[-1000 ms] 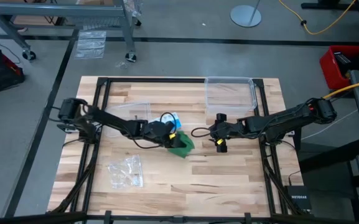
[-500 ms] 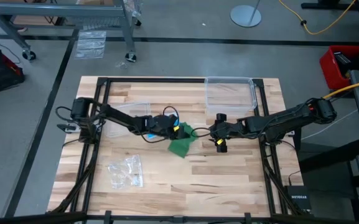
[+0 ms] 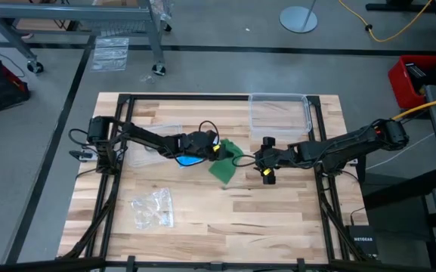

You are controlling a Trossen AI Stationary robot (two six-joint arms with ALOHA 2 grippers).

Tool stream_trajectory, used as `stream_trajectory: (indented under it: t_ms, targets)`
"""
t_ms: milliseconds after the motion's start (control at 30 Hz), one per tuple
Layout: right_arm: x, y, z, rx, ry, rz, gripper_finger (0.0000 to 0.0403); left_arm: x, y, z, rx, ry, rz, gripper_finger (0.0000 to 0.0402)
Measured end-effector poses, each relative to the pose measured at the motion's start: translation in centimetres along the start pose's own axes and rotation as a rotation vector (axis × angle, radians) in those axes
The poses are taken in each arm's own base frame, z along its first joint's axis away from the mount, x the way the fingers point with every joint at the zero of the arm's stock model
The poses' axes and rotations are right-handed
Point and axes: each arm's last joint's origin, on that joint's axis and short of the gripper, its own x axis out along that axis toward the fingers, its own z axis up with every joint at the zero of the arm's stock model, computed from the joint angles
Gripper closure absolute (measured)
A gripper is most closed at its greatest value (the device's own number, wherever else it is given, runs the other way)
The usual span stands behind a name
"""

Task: Roll bandage
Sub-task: Roll the green bandage

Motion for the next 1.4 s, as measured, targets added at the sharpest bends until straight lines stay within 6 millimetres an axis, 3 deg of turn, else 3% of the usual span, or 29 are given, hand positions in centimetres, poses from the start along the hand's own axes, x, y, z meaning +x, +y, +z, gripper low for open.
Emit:
stream_trajectory:
  t_ms: [233,533,1400]
  targets:
    - [0.0,0.0,0.0,0.0,0.0,0.0,0.0132,-0.01,0.0,-0.01,0.03,-0.061,0.024,0.0289]
    - [0.0,0.0,0.0,0.0,0.0,0.001,0.0132,-0.02,-0.04,0.16,0.057,-0.11,0.033,0.0253]
    - [0.0,0.0,0.04,0.0,-0.004,0.001,0.0132,-0.05,0.04,0.31,0.086,-0.165,0.058,0.024]
